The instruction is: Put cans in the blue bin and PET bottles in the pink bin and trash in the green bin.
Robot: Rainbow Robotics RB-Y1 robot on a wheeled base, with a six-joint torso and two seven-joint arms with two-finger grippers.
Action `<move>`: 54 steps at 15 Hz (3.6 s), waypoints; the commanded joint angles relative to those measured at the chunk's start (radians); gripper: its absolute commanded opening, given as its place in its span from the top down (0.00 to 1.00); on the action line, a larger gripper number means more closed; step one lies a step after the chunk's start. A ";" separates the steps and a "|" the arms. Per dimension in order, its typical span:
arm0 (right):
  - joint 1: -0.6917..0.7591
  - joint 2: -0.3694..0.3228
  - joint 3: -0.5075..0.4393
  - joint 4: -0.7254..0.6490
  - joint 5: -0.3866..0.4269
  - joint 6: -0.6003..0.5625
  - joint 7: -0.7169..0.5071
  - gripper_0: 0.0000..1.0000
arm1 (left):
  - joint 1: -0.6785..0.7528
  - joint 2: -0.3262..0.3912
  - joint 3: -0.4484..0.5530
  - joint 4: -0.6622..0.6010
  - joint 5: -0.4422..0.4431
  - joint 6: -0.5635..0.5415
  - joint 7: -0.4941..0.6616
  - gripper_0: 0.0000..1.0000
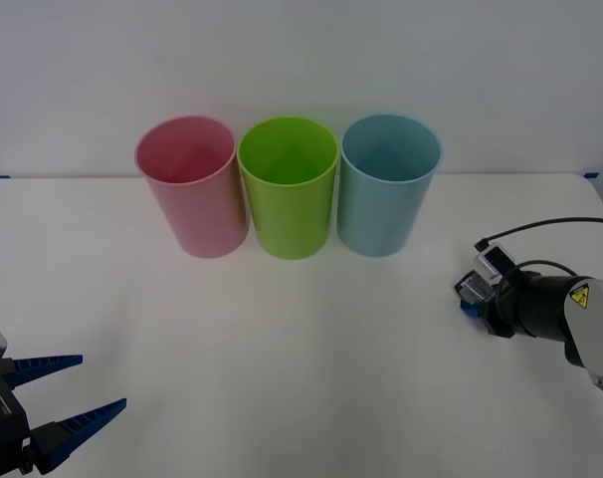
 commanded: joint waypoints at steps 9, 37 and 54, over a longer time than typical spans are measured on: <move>0.074 -0.009 -0.097 -0.282 -0.342 -0.057 0.051 1.00 | 0.000 0.000 0.000 0.000 0.000 0.000 0.000 0.00; -0.162 -0.017 -0.070 -0.450 -0.596 0.193 -0.187 1.00 | 0.000 0.000 0.000 0.000 0.000 0.000 0.000 0.00; -0.363 -0.017 0.158 -0.059 -0.363 0.363 -0.185 1.00 | 0.000 0.000 0.000 0.000 0.000 0.000 0.000 0.00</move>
